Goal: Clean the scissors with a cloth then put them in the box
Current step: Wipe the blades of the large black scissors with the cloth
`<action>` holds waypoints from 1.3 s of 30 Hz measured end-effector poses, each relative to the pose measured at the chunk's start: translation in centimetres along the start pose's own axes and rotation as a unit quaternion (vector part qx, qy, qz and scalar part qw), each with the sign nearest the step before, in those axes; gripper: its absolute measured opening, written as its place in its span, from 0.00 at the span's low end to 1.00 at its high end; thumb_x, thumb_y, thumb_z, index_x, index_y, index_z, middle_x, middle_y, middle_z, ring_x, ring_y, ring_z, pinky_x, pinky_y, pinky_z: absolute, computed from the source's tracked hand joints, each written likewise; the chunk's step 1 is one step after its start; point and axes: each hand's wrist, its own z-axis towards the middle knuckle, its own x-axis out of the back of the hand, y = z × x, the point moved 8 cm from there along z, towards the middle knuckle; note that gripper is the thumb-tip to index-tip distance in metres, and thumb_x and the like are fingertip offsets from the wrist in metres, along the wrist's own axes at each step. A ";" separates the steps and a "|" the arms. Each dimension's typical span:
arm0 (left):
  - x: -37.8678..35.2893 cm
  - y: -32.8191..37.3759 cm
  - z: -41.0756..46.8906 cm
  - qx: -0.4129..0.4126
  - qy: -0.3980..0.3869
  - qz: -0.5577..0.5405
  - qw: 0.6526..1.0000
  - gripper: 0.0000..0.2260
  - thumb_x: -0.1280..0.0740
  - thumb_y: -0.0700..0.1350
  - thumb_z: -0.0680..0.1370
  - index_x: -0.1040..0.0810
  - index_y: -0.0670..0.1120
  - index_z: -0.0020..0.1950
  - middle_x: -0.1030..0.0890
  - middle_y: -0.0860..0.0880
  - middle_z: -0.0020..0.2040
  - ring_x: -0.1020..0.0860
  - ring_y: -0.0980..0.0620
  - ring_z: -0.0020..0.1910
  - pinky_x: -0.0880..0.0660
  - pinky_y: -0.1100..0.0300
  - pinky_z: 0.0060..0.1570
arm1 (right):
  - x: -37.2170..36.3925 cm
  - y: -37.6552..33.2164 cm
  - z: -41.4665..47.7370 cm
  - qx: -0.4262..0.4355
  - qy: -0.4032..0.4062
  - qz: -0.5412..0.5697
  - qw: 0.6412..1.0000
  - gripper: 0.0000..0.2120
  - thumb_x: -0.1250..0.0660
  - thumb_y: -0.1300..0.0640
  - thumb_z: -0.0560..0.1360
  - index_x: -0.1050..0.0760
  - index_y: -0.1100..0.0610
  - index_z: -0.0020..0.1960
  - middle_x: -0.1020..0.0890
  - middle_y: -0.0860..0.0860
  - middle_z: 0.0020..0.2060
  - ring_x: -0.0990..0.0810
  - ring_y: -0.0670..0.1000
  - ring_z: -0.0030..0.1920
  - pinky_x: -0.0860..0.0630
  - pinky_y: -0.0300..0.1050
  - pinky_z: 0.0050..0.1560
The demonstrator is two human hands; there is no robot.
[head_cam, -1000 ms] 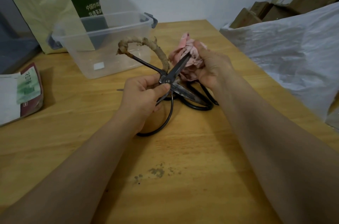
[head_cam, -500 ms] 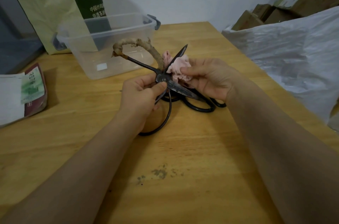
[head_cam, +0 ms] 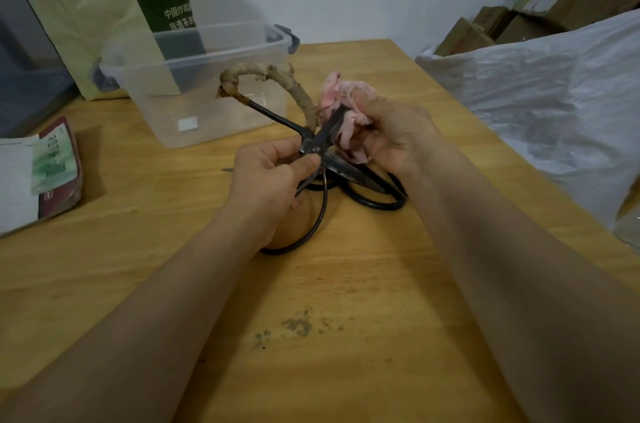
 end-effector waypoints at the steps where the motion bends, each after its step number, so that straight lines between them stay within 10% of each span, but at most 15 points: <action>1: 0.1 -0.1 0.0 0.002 0.003 0.002 1.000 0.10 0.33 0.34 0.75 0.21 0.38 0.56 0.19 0.41 0.47 0.30 0.58 0.24 0.35 0.66 0.21 | 0.2 -0.3 0.2 0.007 0.004 0.005 1.000 0.05 0.31 0.66 0.73 0.24 0.67 0.47 0.19 0.59 0.32 0.22 0.50 0.24 0.22 0.45 0.30; 9: 0.4 -0.4 0.1 0.010 0.000 0.015 1.000 0.15 0.32 0.35 0.75 0.24 0.35 0.62 0.20 0.37 0.54 0.30 0.56 0.28 0.34 0.69 0.21 | -1.0 1.4 0.0 -0.040 -0.064 -0.044 0.996 0.06 0.31 0.67 0.72 0.26 0.64 0.48 0.24 0.56 0.35 0.28 0.47 0.29 0.27 0.39 0.25; 14: -0.2 -0.3 -0.1 0.009 -0.021 0.020 1.000 0.10 0.32 0.34 0.75 0.21 0.38 0.56 0.19 0.39 0.48 0.29 0.59 0.24 0.34 0.68 0.21 | 0.8 -0.4 1.1 0.003 0.026 -0.019 0.999 0.12 0.28 0.62 0.70 0.24 0.66 0.50 0.17 0.59 0.39 0.18 0.55 0.32 0.21 0.50 0.36; 18: 0.0 -0.3 -0.3 0.010 -0.007 0.022 1.000 0.09 0.32 0.35 0.75 0.20 0.38 0.55 0.18 0.40 0.46 0.29 0.61 0.21 0.35 0.68 0.22 | 3.9 -3.1 0.8 0.108 0.122 0.018 0.986 0.04 0.30 0.64 0.73 0.24 0.63 0.47 0.18 0.56 0.38 0.17 0.50 0.32 0.22 0.41 0.30; 23: 1.2 -0.4 0.0 0.027 0.053 0.015 0.998 0.07 0.33 0.35 0.76 0.19 0.39 0.52 0.18 0.43 0.41 0.32 0.57 0.21 0.35 0.64 0.21 | 1.0 -5.9 -2.0 0.322 0.099 -0.313 0.888 0.05 0.31 0.60 0.74 0.21 0.56 0.39 0.20 0.49 0.34 0.21 0.47 0.38 0.23 0.42 0.42; 27: 1.7 -0.5 0.1 0.034 0.064 0.011 0.997 0.07 0.33 0.35 0.76 0.20 0.39 0.52 0.18 0.44 0.39 0.34 0.54 0.20 0.35 0.64 0.20 | -4.0 -3.0 -4.0 0.379 -0.024 -0.561 0.736 0.07 0.31 0.55 0.74 0.19 0.49 0.51 0.21 0.48 0.45 0.22 0.47 0.45 0.24 0.41 0.46; 30: 1.8 -0.6 0.3 0.027 0.066 0.013 0.997 0.07 0.33 0.34 0.75 0.19 0.38 0.51 0.19 0.44 0.37 0.34 0.55 0.19 0.36 0.64 0.20 | -4.8 -0.9 -3.8 0.345 -0.086 -0.590 0.725 0.17 0.28 0.58 0.71 0.21 0.51 0.59 0.21 0.48 0.50 0.23 0.47 0.48 0.23 0.46 0.52; 39: 2.0 -0.8 0.3 0.023 0.068 0.020 0.997 0.05 0.31 0.32 0.73 0.19 0.40 0.44 0.20 0.38 0.38 0.33 0.54 0.20 0.37 0.64 0.21 | -6.1 0.7 -4.1 0.354 -0.140 -0.653 0.655 0.06 0.30 0.56 0.74 0.17 0.53 0.50 0.21 0.50 0.53 0.24 0.50 0.60 0.26 0.51 0.58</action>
